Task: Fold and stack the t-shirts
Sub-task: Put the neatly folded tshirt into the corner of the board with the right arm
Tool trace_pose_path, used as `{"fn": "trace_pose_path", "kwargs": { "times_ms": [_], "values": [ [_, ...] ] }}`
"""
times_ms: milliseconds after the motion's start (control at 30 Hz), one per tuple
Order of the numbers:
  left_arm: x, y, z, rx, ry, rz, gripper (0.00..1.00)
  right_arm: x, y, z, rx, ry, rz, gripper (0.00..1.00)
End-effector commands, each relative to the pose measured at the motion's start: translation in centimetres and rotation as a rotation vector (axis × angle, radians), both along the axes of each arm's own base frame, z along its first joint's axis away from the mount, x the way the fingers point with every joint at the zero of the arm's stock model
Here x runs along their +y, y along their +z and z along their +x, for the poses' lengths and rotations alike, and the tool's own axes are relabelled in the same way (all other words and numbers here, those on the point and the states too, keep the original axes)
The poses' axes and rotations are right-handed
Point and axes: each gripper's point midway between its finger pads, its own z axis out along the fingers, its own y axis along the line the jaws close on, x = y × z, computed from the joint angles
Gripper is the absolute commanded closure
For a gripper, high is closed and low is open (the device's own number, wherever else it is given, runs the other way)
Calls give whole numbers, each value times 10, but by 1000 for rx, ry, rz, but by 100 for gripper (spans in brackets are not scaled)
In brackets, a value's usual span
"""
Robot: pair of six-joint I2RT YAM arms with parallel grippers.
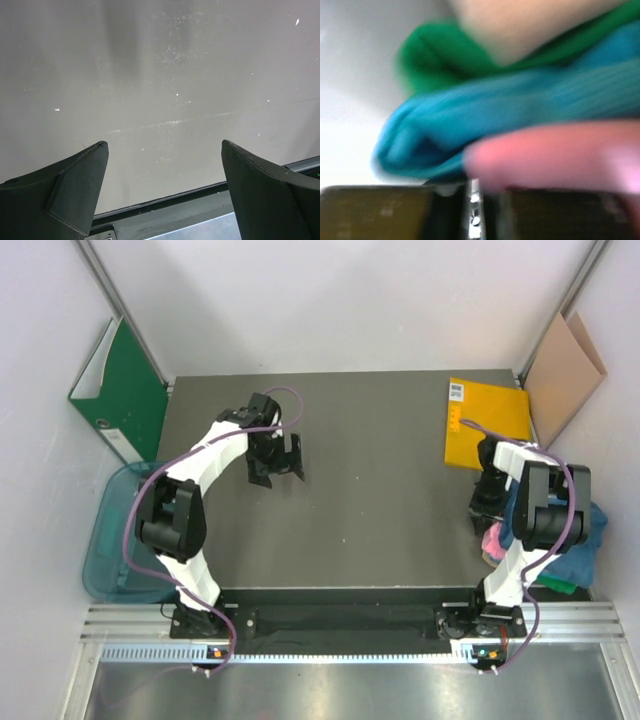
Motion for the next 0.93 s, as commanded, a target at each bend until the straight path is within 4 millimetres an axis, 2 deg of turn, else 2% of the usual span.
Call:
{"fn": "trace_pose_path", "kwargs": {
  "times_ms": [0,33,67,133,167,233,267,333,367,467,500,533,567,600,667,700,733,800,900],
  "values": [
    [-5,13,14,-45,-13,-26,1,29,12,-8,26,78,28,80],
    [-5,14,14,-46,-15,-23,1,43,21,1,-20,144,22,55],
    [-4,18,17,-61,-19,-19,1,51,34,18,-88,179,11,40],
    [0,21,18,-75,-16,0,1,69,59,36,-173,248,-30,6],
    [0,24,21,-87,-21,5,1,78,78,59,-256,277,-37,0],
    [3,28,22,-104,-23,18,1,97,97,78,-330,358,-49,0],
    [4,30,22,-109,-21,22,1,107,116,99,-407,386,-49,0],
    [7,34,23,-126,-23,31,1,128,127,114,-451,437,-40,0],
    [8,34,23,-128,-22,36,1,138,140,129,-507,454,-21,0],
    [14,35,23,-127,-6,45,1,175,145,151,-558,511,48,0],
    [16,35,22,-123,-5,47,1,185,143,155,-562,524,63,0],
    [18,34,20,-121,-5,52,1,200,130,156,-527,556,73,0],
    [21,33,21,-122,4,60,1,209,132,162,-538,572,73,0],
    [23,32,20,-117,8,61,1,218,116,163,-495,592,66,0],
    [29,30,18,-109,24,62,1,246,109,161,-486,650,88,0],
    [31,29,17,-104,28,59,1,255,96,160,-455,671,86,0],
    [34,26,15,-95,33,59,1,271,92,155,-454,707,96,0],
    [38,24,13,-87,41,35,1,290,83,150,-442,746,105,0],
    [46,21,14,-86,60,37,1,302,83,147,-462,760,128,0]
  ]
}}
